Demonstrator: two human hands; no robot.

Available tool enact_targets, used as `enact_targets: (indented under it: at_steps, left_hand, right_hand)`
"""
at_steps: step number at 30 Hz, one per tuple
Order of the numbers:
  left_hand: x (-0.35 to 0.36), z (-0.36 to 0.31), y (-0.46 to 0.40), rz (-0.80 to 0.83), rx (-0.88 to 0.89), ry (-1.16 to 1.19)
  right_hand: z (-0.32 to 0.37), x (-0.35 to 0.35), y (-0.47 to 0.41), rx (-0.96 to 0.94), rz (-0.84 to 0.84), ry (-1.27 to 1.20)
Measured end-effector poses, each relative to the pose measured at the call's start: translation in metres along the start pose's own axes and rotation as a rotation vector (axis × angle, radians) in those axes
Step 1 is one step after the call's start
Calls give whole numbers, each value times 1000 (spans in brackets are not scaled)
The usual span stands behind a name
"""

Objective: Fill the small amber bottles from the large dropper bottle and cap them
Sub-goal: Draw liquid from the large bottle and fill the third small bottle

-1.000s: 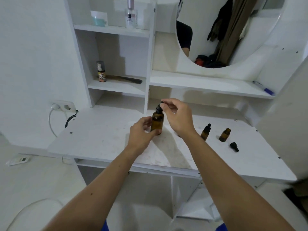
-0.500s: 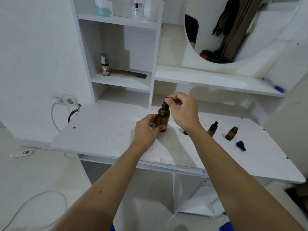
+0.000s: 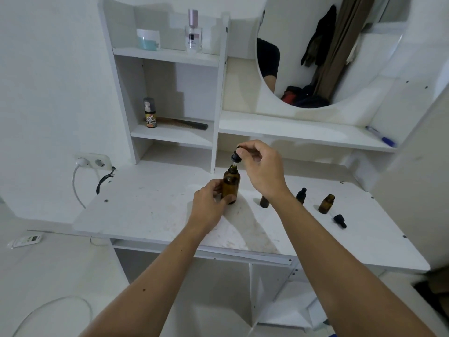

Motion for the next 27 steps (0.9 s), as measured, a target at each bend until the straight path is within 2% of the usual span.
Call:
enact_targets:
  at_steps: [8,14,17,27]
  left_hand:
    - [1,-3,7,17,-30,-11]
    - [-1,-9,44,-128,-117,32]
    - [18,-29,70,-143,-96,79]
    - [141,-120,91,239,154,135]
  right_hand:
    - [42,-37,-7,-102,-157,-140]
    - [36,-92,10,-104,-244,-175]
    - [24,-130,28,-87,-289,-142]
    - [-29,-243,69,32,-473,-62]
Point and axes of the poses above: each hand's wrist, its own y-axis away from the middle knuckle, its own x-axis out of the palm, z = x × y, the point moved 5 cm from there along -y, towards the middle knuckle, and after that the axes turned 14 degrees about -y, right-handed, at the moved point
